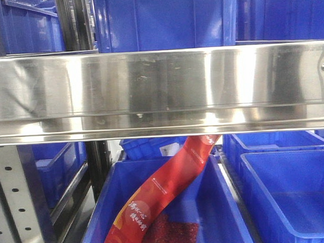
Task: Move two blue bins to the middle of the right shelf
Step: 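Drive up to the shelf rack, aligning the cyan bin with the middle shelf, then push the cyan bin with both grippers onto the middle roller shelf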
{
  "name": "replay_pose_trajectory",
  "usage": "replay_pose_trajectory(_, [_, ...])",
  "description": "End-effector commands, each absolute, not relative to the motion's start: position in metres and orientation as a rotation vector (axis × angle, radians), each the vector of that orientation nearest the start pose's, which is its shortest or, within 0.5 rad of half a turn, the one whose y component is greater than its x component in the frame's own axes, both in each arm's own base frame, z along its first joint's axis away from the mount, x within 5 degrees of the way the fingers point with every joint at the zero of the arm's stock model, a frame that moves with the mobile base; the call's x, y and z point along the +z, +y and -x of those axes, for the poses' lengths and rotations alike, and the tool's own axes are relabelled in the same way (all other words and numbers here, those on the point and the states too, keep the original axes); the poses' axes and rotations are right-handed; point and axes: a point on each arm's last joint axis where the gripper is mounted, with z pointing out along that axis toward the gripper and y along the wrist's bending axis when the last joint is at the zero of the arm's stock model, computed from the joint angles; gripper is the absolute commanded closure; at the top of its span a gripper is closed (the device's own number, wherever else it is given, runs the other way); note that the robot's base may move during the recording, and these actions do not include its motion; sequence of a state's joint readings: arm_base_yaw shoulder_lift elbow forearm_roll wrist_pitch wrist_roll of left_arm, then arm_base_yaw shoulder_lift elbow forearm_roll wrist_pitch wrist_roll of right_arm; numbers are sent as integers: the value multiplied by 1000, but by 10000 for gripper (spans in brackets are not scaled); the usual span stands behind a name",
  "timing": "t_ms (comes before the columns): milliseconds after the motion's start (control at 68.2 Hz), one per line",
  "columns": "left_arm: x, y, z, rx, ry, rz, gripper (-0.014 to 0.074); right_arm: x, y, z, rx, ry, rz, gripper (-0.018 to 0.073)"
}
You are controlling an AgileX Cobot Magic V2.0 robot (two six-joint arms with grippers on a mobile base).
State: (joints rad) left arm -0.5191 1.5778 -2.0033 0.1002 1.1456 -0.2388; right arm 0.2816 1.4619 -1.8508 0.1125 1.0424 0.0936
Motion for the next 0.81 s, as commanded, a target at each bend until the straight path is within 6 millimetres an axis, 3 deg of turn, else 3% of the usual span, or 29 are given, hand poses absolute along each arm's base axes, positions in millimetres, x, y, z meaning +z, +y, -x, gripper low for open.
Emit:
replay_pose_trajectory(0, [511, -148, -277, -330, 2090, -301, 707, 510, 88, -279, 352, 2022, 197, 711])
replay_pose_trajectory(792, [511, -148, -277, -330, 2090, -301, 707, 510, 88, -279, 352, 2022, 197, 711])
